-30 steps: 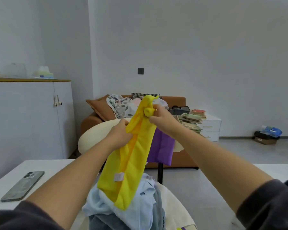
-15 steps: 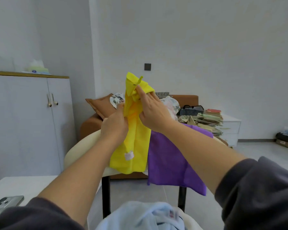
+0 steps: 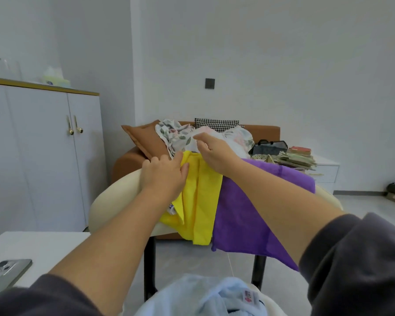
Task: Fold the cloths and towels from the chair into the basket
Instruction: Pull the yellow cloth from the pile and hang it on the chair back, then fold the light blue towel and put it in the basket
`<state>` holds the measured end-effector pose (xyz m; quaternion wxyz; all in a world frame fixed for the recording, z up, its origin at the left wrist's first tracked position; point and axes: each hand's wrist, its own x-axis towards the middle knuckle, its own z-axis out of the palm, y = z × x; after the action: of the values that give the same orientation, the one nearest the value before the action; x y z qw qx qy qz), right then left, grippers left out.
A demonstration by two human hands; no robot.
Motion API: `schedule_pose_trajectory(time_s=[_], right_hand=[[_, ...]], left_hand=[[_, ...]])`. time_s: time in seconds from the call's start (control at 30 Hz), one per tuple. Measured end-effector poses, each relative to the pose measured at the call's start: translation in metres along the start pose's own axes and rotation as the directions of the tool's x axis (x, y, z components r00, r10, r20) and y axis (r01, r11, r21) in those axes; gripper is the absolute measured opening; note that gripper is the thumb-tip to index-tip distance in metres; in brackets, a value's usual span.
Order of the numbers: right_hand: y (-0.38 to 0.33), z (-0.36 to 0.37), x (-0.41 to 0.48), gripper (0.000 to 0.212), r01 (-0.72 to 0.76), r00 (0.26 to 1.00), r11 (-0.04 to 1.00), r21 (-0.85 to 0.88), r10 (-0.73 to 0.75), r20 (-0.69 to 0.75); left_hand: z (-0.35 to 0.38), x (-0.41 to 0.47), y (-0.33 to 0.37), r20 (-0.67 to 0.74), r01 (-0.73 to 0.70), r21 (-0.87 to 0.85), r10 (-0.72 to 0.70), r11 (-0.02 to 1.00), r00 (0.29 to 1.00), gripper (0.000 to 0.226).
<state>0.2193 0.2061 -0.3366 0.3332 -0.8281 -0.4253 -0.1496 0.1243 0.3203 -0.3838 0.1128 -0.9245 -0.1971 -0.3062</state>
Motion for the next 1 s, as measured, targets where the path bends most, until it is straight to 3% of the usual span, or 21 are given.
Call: schedule_pose_trajectory(time_s=[0.13,0.33,0.5,0.63,0.77,0.87,1.0], right_hand=[[-0.008,-0.02,-0.029,0.037,0.026,0.999,0.995,-0.098,-0.03,-0.037],[-0.029,-0.053,-0.101,0.036,0.047,0.999,0.994,-0.103,-0.046,0.006],[-0.045,-0.06,-0.173,0.034,-0.021,1.0,1.0,0.016,0.021,0.004],[-0.041,-0.036,-0.257,0.031,-0.144,0.99,0.974,0.172,0.142,0.029],[-0.028,-0.001,-0.328,0.032,-0.325,0.946,0.906,0.272,0.306,0.108],[-0.026,0.017,-0.357,0.03,-0.399,0.915,0.84,0.368,0.391,0.098],[-0.021,0.037,-0.377,0.023,-0.371,0.923,0.815,0.444,0.376,0.081]], left_hand=[[-0.019,-0.012,0.006,0.119,0.081,-0.108,-0.068,0.991,0.991,0.071],[-0.053,-0.075,0.023,0.014,0.012,-0.271,-0.008,0.963,1.0,0.059],[-0.078,-0.142,0.038,-0.032,-0.034,-0.412,0.022,0.91,0.999,0.039],[-0.078,-0.204,0.052,-0.018,0.011,-0.549,-0.026,0.836,1.0,0.029],[-0.06,-0.259,0.071,0.138,0.114,-0.582,-0.04,0.805,0.99,0.027],[-0.047,-0.284,0.082,0.168,0.148,-0.586,-0.06,0.797,0.984,0.025],[-0.033,-0.3,0.088,0.16,0.196,-0.562,-0.127,0.804,0.979,0.05]])
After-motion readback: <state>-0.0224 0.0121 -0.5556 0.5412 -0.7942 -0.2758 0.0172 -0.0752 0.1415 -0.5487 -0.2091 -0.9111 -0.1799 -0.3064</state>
